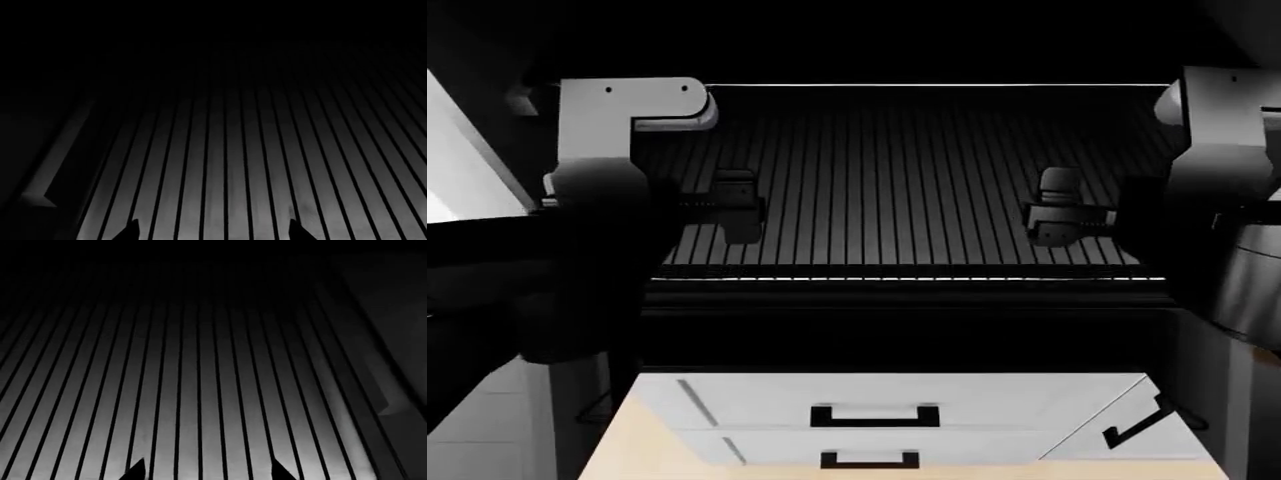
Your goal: Fully slide the bottom oven rack out.
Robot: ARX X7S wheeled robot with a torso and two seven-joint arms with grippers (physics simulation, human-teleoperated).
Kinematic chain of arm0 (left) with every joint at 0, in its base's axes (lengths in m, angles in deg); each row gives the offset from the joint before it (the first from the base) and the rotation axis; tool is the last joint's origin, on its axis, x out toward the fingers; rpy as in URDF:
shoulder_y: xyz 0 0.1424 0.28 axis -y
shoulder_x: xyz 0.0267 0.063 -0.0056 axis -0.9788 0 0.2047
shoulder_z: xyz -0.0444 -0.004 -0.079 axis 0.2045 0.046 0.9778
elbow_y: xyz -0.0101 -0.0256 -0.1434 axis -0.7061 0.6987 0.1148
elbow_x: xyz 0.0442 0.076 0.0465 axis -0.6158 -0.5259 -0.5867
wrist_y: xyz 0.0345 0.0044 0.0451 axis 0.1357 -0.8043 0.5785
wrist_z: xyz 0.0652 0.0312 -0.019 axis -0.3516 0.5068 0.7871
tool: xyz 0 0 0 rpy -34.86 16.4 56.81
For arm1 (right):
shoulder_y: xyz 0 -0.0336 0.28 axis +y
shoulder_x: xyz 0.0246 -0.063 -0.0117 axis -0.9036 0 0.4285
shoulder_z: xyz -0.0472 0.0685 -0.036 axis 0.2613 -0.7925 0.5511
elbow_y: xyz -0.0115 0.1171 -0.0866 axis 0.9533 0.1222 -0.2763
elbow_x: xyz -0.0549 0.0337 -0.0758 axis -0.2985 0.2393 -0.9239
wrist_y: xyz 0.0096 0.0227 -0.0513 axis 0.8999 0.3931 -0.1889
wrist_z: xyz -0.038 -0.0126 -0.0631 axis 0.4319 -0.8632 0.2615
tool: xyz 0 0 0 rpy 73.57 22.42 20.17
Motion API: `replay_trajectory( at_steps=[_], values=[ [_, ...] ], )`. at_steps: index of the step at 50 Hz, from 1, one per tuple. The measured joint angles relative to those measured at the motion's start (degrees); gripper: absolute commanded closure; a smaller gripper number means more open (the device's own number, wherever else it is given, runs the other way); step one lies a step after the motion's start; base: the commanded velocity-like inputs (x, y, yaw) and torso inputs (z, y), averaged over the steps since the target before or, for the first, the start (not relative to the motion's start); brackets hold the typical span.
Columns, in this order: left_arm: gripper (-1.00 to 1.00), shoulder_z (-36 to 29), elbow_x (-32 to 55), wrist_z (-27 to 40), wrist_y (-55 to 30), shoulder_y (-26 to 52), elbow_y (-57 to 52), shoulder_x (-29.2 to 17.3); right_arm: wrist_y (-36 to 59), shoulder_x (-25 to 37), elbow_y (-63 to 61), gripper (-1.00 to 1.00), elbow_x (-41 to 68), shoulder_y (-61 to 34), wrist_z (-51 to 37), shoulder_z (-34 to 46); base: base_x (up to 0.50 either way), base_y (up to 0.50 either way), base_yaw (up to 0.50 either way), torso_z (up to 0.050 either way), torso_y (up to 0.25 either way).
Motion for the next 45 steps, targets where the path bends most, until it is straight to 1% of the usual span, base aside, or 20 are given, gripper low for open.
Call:
replay_trajectory(
  at_steps=[18, 30, 34, 36, 38, 40, 42, 45],
  values=[
    [-1.00, -2.3, 3.5, 3.9, 3.7, -0.3, -6.1, -3.5, -2.9, 6.7, -6.8, -1.00, 6.7, 0.8, -1.4, 1.6, -0.05, -0.02, -0.02, 0.000, -0.013],
    [-1.00, -1.9, 6.0, 3.4, 3.9, -0.7, -9.0, -7.2, -9.2, 13.5, -17.0, -1.00, 5.8, 2.2, 0.5, 5.6, -0.07, -0.03, -0.02, 0.000, -0.003],
    [-1.00, -1.9, 6.6, 3.3, 4.1, -0.8, -10.0, -8.3, -11.5, 15.3, -19.9, -1.00, 4.4, 4.4, 1.3, 5.3, -0.08, -0.03, -0.03, 0.000, 0.000],
    [-1.00, -2.0, 7.3, 3.4, 4.3, -0.8, -10.5, -8.9, -15.0, 16.7, -21.5, -1.00, 3.6, 7.2, 2.3, 4.2, -0.06, -0.02, -0.02, 0.000, -0.007],
    [-1.00, -2.0, 7.5, 3.3, 4.5, -0.9, -11.0, -9.4, -24.2, 18.7, -23.4, -1.00, 3.0, 11.7, 3.7, 3.4, -0.04, -0.01, 0.00, 0.000, -0.015],
    [-1.00, -2.2, 7.6, 3.2, 4.7, -1.0, -11.6, -9.9, -30.5, 20.3, -24.9, -1.00, 2.4, 15.4, 5.4, 2.6, -0.04, -0.01, 0.01, 0.000, -0.016],
    [-1.00, -2.4, 7.7, 3.0, 5.0, -1.1, -12.1, -10.4, -34.1, 21.8, -25.9, -1.00, 1.8, 18.2, 7.0, 1.9, -0.04, 0.00, 0.02, 0.000, -0.016],
    [-1.00, -2.6, 7.8, 3.0, 5.4, -1.1, -12.7, -10.8, -36.5, 23.6, -26.7, -1.00, 0.9, 20.9, 9.0, 1.2, -0.04, 0.00, 0.02, 0.000, -0.015]
  ],
)
